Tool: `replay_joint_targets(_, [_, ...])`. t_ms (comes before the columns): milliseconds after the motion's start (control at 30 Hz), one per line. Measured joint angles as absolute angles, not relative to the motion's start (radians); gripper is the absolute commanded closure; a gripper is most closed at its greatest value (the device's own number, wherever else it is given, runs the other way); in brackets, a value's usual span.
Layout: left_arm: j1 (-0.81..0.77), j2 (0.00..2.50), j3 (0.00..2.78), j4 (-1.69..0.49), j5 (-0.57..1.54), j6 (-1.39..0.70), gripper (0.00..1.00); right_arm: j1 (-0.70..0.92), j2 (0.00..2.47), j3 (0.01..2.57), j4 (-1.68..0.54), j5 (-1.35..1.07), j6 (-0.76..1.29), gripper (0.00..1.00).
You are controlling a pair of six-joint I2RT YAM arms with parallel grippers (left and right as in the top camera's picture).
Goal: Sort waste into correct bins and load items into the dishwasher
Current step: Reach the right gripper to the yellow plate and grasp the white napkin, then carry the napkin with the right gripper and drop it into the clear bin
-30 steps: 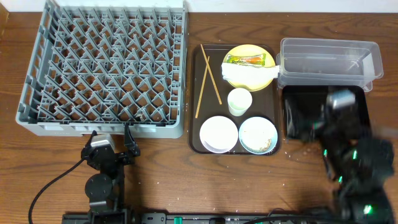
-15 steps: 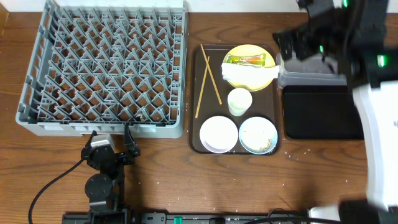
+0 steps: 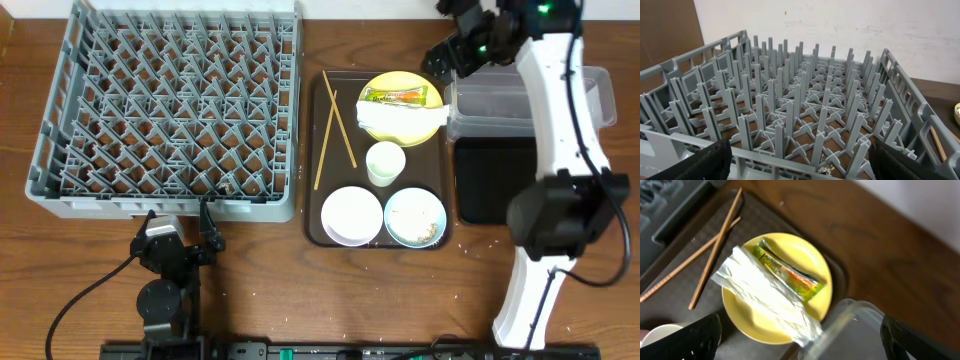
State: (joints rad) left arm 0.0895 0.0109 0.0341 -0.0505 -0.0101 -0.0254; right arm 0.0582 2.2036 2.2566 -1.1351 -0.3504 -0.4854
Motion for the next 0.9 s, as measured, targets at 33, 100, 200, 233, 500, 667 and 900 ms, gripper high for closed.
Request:
replay_joint_targets(33, [0.089, 0.011, 0.034, -0.051, -0.01, -0.025, 0.11, 0.058, 2.22, 2.257, -1.13, -0.36, -0.488, 0.01])
replay_joint_targets(100, [0.089, 0.011, 0.034, -0.051, -0.01, -0.025, 0.11, 0.06, 2.242, 2.257, -1.121, -0.37, -0.497, 0.01])
replay_joint_targets(200, [0.089, 0.011, 0.034, -0.051, -0.01, -0.025, 0.11, 0.065, 2.263, 2.257, -1.127, -0.372, -0.52, 0.05])
replay_joint_targets(233, [0.089, 0.011, 0.034, -0.051, -0.01, -0.025, 0.11, 0.068, 2.27, 2.258, -1.134, -0.366, -0.529, 0.05])
replay_joint_targets(500, [0.089, 0.011, 0.034, -0.051, -0.01, -0.025, 0.11, 0.154, 2.366, 2.259, -1.163, -0.227, -0.612, 0.13])
replay_joint_targets(667, [0.089, 0.011, 0.034, -0.051, -0.01, -0.025, 0.11, 0.218, 2.429, 2.259, -1.163, -0.122, -0.629, 0.12])
replay_joint_targets(900, [0.089, 0.011, 0.034, -0.051, -0.01, -0.025, 0.11, 0.229, 2.495, 2.26, -1.134, -0.07, -0.642, 0.09])
